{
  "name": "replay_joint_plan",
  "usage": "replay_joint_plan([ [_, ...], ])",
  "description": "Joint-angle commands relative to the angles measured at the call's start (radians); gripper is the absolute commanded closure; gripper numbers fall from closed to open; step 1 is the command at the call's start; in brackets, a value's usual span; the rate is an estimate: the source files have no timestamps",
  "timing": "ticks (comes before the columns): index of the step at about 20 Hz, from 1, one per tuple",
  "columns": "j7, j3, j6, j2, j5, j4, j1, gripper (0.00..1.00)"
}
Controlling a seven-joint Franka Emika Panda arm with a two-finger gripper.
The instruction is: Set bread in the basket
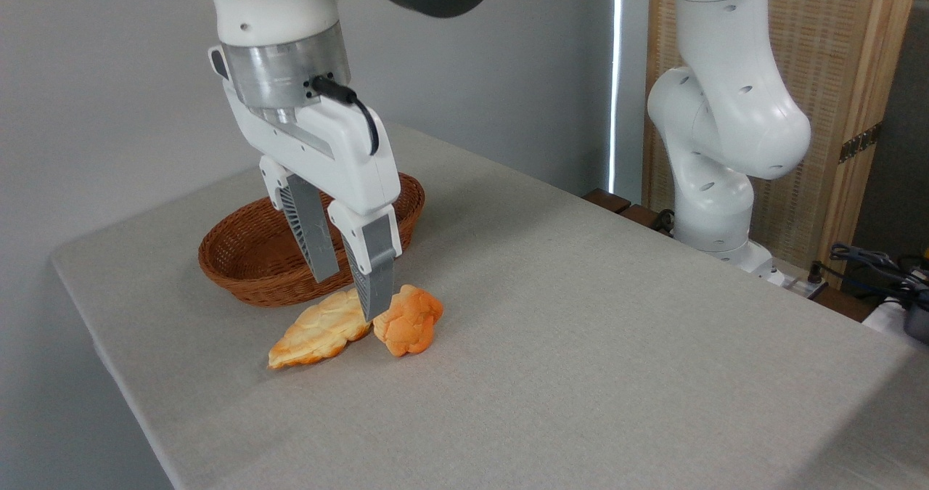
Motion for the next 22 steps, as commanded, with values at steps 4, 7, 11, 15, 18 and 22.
replay_joint_plan([
  [4, 0.025, -0.037, 0.110, -0.133, -0.010, -0.213, -0.005, 0.00],
  [7, 0.025, -0.074, 0.112, -0.151, -0.010, -0.277, -0.005, 0.00],
  [11, 0.022, -0.121, 0.123, -0.153, -0.011, -0.349, -0.006, 0.00],
  [15, 0.024, -0.123, 0.136, -0.167, -0.011, -0.441, -0.029, 0.00],
  [18, 0.024, -0.123, 0.146, -0.161, -0.011, -0.460, -0.040, 0.00],
  [22, 0.024, -0.123, 0.187, -0.144, -0.010, -0.472, -0.042, 0.03],
])
